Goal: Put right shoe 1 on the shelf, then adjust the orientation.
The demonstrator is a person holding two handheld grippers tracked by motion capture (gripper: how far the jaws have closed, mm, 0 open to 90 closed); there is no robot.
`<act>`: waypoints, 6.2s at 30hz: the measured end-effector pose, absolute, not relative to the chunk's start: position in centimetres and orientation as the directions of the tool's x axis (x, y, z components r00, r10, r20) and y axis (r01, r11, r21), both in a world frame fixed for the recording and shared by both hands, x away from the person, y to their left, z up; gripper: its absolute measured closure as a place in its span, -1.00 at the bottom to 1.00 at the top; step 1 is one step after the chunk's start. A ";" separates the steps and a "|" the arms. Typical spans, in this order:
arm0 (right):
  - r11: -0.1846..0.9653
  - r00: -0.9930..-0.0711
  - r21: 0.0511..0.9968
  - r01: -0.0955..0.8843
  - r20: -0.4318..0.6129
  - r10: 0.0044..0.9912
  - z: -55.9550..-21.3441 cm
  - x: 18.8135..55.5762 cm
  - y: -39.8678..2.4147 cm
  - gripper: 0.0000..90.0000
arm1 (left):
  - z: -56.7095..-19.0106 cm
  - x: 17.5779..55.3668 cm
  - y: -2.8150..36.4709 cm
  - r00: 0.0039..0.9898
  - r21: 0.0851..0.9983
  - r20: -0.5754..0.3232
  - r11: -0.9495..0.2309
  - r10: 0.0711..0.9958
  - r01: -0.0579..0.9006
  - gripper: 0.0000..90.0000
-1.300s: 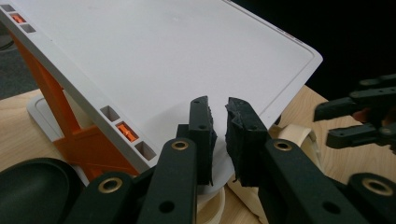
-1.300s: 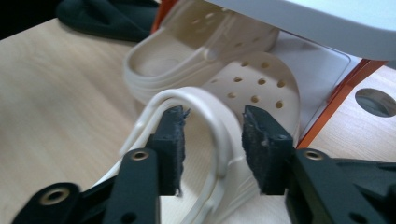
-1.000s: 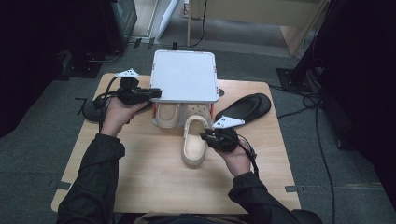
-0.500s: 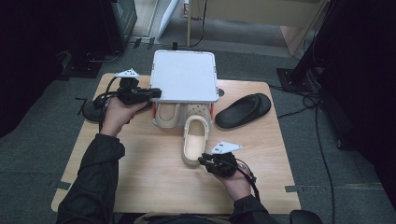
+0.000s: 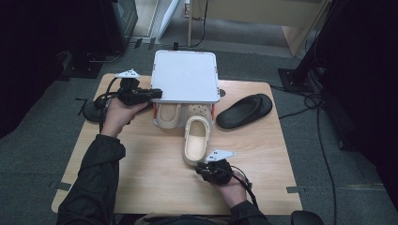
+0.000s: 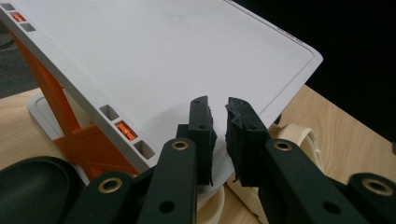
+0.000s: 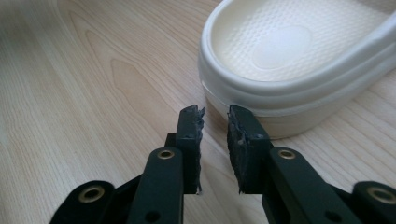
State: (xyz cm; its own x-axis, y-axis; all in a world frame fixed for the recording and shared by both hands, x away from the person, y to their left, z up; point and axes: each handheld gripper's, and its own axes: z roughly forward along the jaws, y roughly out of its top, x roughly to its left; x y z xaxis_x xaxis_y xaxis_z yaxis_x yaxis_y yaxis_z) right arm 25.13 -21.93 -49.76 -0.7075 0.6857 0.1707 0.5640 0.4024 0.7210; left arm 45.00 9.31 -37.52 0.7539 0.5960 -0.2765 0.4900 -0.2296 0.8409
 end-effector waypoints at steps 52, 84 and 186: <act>0.358 -0.637 0.738 0.572 0.126 0.760 -48.4 32.9 -21.8 0.66 | -37.5 45.0 9.3 0.752 0.840 -0.282 -0.226 0.595 0.493 0.79; 0.378 -0.643 0.730 0.570 0.109 0.758 -48.2 35.6 -19.8 0.76 | -37.5 45.0 9.3 0.753 0.840 -0.282 -0.227 0.594 0.493 0.79; 0.348 -0.703 0.781 0.518 0.157 0.694 -47.0 33.1 -26.4 0.33 | -48.4 49.3 16.3 0.432 0.635 -0.254 -0.188 0.865 0.749 0.76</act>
State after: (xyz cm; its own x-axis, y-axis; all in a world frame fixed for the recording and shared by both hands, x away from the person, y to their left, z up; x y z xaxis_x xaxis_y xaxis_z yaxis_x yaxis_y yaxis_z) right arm 33.12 -26.36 -46.95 -0.7028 0.6939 0.1569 0.5181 0.3480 0.7813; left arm 49.30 16.33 -48.42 0.4320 0.8654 -0.2538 0.7492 -0.1878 0.6352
